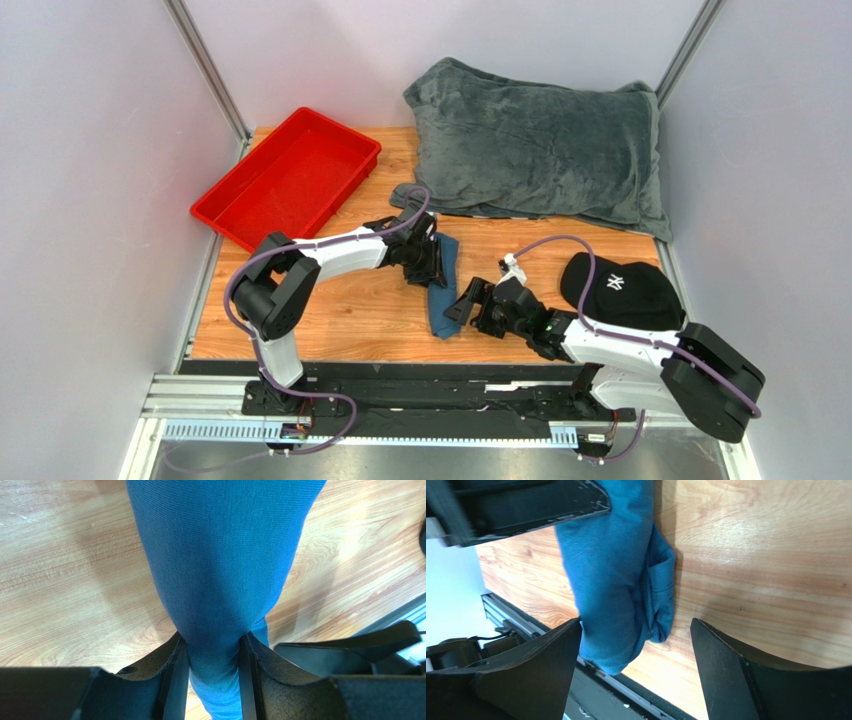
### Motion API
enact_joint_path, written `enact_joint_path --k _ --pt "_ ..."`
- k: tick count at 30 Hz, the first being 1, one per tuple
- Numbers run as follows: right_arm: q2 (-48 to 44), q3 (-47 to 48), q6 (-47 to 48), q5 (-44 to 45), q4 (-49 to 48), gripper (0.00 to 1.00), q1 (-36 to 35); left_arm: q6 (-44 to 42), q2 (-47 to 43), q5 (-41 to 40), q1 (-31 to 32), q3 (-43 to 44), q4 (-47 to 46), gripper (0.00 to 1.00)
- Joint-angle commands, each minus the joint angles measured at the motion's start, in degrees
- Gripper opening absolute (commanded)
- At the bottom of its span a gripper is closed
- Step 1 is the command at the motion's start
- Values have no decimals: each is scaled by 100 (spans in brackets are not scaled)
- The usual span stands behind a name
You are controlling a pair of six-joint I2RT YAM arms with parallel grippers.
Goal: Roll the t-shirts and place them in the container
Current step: Roll the T-shirt to the center of the board, then pick up the T-shirt from the center of the board.
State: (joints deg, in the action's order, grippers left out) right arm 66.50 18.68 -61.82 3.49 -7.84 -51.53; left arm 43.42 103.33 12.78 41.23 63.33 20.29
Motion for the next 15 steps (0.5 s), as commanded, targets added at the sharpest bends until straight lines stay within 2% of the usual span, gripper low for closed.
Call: enact_joint_path --k 1,13,15 --pt "-374 66 109 231 115 86 46 -106 337 -443 16 -58 528 39" --pt "969 4 -119 -261 -1264 89 266 -88 346 -416 25 -66 528 39" --pt "1084 4 -224 -261 -1352 86 266 -79 346 -407 25 -67 528 39"
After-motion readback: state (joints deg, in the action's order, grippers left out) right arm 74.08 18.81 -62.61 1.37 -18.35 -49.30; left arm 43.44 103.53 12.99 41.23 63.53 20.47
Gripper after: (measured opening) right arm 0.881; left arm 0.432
